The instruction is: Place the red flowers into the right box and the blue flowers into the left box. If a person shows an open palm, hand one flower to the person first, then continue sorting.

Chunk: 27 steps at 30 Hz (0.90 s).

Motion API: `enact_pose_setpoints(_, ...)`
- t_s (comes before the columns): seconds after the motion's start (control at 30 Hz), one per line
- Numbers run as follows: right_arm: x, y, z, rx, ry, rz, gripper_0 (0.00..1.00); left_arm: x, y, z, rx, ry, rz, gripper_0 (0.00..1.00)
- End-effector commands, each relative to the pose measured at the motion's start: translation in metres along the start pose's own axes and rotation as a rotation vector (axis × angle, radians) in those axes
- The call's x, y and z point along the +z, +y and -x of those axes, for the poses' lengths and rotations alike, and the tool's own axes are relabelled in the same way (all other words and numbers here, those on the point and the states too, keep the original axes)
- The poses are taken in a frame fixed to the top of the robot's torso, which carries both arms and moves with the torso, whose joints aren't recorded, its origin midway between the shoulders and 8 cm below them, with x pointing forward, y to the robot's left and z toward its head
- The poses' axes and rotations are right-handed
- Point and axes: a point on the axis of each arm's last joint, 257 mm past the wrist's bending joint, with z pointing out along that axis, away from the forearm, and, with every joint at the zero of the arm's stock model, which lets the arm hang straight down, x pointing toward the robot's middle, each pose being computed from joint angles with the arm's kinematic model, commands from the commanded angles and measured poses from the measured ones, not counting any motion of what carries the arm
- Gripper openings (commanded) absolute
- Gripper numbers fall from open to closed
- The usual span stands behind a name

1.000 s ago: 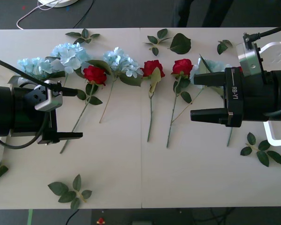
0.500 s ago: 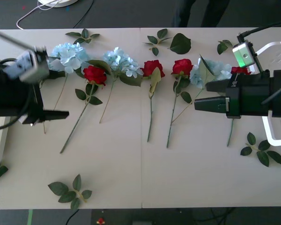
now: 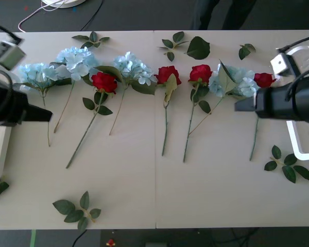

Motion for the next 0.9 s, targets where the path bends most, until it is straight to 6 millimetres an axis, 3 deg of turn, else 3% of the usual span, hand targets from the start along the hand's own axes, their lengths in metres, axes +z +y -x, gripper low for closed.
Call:
enact_pose_setpoints(0.03, -0.003, -0.036, 0.029, 0.106, -0.033, -0.128, 1.00, -0.008, 0.028, 0.011, -0.225, 0.020, 0.075, 1.00)
enact_pose_setpoints(0.23, 0.021, -0.109, 0.038, 0.259, -0.059, -0.298, 1.00, 0.018, 0.045, 0.016, -0.460, 0.079, 0.128, 1.00)
enact_pose_setpoints(0.47, 0.058, -0.165, 0.040, 0.311, -0.087, -0.376, 1.00, 0.053, 0.064, 0.038, -0.644, 0.083, 0.203, 1.00)
enact_pose_setpoints(0.73, 0.097, -0.187, 0.045, 0.290, -0.108, -0.402, 1.00, 0.084, 0.110, 0.041, -0.902, 0.062, 0.264, 1.00)
enact_pose_setpoints(0.9, 0.118, -0.185, 0.052, 0.269, -0.120, -0.393, 1.00, 0.111, 0.142, 0.038, -1.006, 0.030, 0.279, 1.00)
